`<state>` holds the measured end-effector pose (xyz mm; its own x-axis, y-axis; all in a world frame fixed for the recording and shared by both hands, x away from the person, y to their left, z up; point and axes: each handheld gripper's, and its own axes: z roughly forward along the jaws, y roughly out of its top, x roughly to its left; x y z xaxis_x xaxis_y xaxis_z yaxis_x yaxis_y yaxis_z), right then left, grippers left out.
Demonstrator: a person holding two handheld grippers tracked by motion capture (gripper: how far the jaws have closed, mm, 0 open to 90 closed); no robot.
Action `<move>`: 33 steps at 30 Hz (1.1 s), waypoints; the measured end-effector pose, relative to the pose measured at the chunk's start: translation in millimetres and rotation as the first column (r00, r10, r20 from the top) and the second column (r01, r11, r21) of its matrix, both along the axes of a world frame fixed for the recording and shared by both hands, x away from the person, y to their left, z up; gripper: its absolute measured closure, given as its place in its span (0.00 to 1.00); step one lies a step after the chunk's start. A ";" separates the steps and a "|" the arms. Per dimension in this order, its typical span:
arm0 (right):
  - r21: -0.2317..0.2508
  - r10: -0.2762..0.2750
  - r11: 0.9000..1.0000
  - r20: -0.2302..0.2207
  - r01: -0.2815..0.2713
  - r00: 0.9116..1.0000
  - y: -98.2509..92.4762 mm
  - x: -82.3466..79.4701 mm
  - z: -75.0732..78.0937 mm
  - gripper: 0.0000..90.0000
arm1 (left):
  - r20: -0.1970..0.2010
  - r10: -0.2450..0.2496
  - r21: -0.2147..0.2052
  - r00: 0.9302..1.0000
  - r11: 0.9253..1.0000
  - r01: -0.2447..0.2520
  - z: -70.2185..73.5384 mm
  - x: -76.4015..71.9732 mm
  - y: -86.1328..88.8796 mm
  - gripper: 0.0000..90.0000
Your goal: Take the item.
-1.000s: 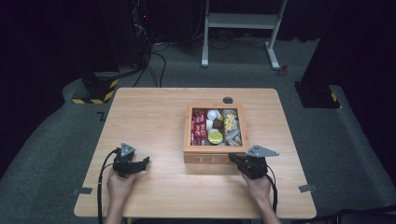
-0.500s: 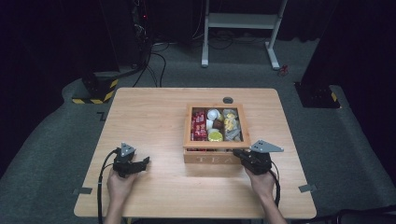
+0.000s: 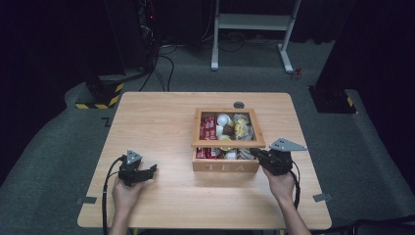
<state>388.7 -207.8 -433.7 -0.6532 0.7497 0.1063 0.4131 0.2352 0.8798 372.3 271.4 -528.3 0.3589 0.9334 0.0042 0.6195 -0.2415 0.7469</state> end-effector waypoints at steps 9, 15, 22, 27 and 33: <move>0.011 -0.013 1.000 0.005 0.013 1.000 -6.5 3.9 8.6 1.00 | 0.001 0.001 -0.002 1.000 1.000 -0.001 -0.3 0.4 -0.6 0.29; 0.018 -0.022 1.000 0.009 0.021 1.000 -11.9 6.8 15.6 1.00 | -0.002 -0.004 0.001 1.000 1.000 0.004 -0.3 0.2 -2.0 0.27; 0.011 -0.024 1.000 0.029 0.024 0.999 -10.6 10.6 25.1 1.00 | -0.004 -0.004 -0.001 1.000 1.000 0.004 -0.3 0.2 -2.7 0.26; 0.012 -0.027 1.000 0.037 0.027 0.999 -10.1 13.0 29.8 1.00 | -0.004 -0.008 -0.005 1.000 1.000 0.008 -0.4 0.3 -2.7 0.25; 0.016 -0.036 0.999 0.047 0.035 0.998 -9.0 17.1 36.4 1.00 | -0.009 -0.018 0.003 1.000 1.000 0.018 1.0 1.3 -1.1 0.29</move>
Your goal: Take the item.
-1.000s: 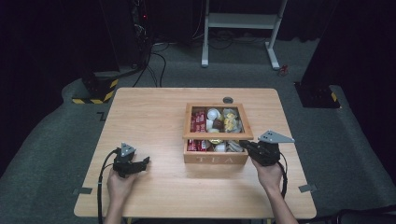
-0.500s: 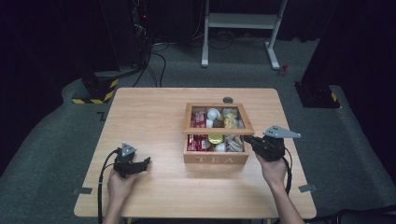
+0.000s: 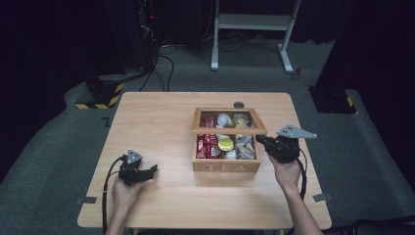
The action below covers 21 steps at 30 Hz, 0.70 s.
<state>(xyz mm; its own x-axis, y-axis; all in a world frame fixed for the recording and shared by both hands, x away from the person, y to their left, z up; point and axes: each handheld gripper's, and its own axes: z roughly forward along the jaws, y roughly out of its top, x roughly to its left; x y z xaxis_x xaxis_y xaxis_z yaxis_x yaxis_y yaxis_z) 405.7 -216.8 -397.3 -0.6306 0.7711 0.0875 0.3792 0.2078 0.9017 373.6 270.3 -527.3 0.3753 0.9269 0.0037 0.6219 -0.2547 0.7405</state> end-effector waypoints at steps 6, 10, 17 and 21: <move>-0.001 -0.007 1.000 0.002 0.007 1.000 1.0 3.5 5.9 1.00 | -0.006 -0.024 -0.023 1.000 0.999 0.023 2.5 -0.7 -4.5 0.32; 0.007 -0.010 1.000 0.009 0.010 1.000 1.1 6.4 7.7 1.00 | 0.012 -0.075 -0.038 0.997 0.996 0.075 7.6 -2.0 -15.0 0.33; 0.024 -0.024 0.999 0.010 0.023 1.000 2.7 11.4 11.0 1.00 | 0.055 -0.149 -0.091 0.987 0.984 0.153 24.4 -3.5 -29.9 0.36; 0.034 -0.029 0.999 0.015 0.029 0.999 3.5 14.9 14.0 1.00 | 0.084 -0.179 -0.115 0.980 0.975 0.188 33.0 -2.5 -38.9 0.37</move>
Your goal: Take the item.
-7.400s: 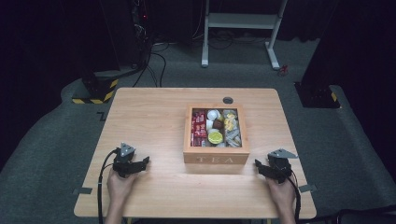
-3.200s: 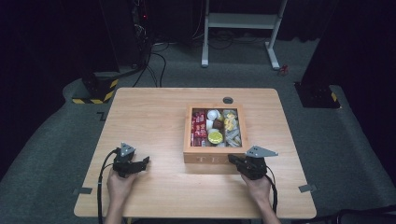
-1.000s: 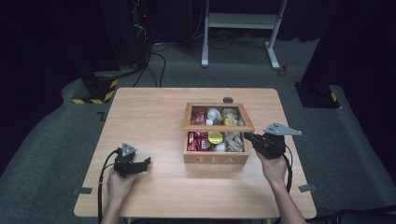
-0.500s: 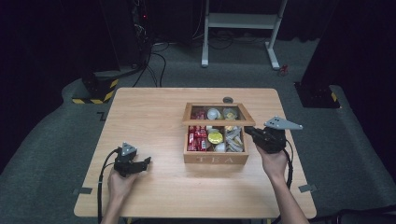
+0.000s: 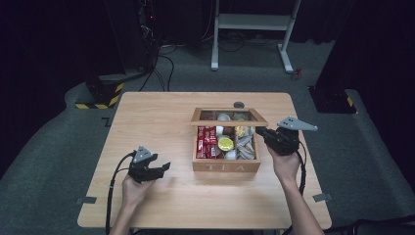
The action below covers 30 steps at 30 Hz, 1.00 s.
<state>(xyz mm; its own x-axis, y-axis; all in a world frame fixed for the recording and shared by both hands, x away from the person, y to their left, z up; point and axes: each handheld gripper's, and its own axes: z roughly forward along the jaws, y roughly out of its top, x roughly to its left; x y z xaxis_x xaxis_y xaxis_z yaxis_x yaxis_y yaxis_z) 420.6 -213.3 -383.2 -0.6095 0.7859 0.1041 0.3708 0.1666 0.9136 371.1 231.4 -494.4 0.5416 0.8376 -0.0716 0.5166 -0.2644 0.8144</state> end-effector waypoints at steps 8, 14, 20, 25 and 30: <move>0.003 -0.004 1.000 0.002 0.004 1.000 0.5 3.6 3.8 1.00 | 0.035 -0.064 -0.009 0.997 0.998 0.065 10.9 3.5 -15.5 0.41; 0.003 -0.006 1.000 0.008 0.006 1.000 0.9 6.9 7.7 1.00 | 0.029 -0.098 -0.044 0.995 0.994 0.099 24.4 8.0 -30.8 0.38; 0.007 -0.003 1.000 0.010 0.003 1.000 0.7 9.4 10.0 1.00 | 0.028 -0.135 -0.031 0.990 0.990 0.136 31.8 12.2 -49.9 0.39; 0.001 -0.004 1.000 0.006 0.004 1.000 1.2 11.9 13.6 0.99 | 0.048 -0.151 -0.016 0.987 0.988 0.152 34.8 15.1 -59.5 0.39; 0.002 -0.008 1.000 0.005 0.008 1.000 1.9 15.2 17.5 0.99 | 0.052 -0.172 -0.035 0.984 0.984 0.173 39.2 18.7 -70.3 0.39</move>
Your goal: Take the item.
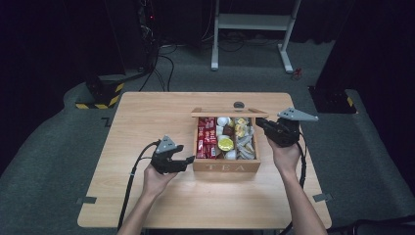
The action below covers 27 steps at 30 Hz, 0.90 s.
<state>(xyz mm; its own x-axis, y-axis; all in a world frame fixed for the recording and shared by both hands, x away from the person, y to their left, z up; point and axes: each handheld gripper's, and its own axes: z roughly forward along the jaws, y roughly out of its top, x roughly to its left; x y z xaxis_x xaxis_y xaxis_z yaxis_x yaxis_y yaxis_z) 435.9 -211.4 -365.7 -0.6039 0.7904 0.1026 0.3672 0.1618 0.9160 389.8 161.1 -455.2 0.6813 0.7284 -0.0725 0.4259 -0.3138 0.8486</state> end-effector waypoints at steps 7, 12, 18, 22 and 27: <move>0.004 -0.001 1.000 -0.007 0.002 1.000 -0.2 3.4 3.2 1.00 | 0.010 -0.018 0.005 1.000 1.000 0.018 4.9 6.3 -15.2 0.38; 0.004 0.000 1.000 -0.009 0.000 1.000 -0.3 5.7 5.5 1.00 | 0.005 -0.045 0.000 0.999 0.999 0.045 7.9 9.9 -29.4 0.37; 0.002 -0.004 1.000 -0.007 0.004 1.000 0.4 7.7 7.8 1.00 | 0.000 -0.067 0.005 0.998 0.998 0.067 9.1 15.4 -43.9 0.37; 0.008 -0.005 1.000 -0.004 0.005 1.000 0.4 8.9 8.3 1.00 | 0.008 -0.079 -0.012 0.997 0.997 0.079 11.0 18.6 -51.8 0.36; -0.001 -0.006 1.000 -0.002 0.006 1.000 0.8 10.1 9.8 1.00 | 0.004 -0.086 -0.023 0.996 0.996 0.086 8.2 22.7 -63.3 0.36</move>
<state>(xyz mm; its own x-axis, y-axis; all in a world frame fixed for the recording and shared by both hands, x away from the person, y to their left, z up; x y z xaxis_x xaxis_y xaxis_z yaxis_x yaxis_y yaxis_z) 446.0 -210.6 -355.9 -0.5988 0.7942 0.1032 0.3699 0.1599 0.9152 412.5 97.8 -447.0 0.7416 0.6653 -0.0867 0.3958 -0.3294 0.8572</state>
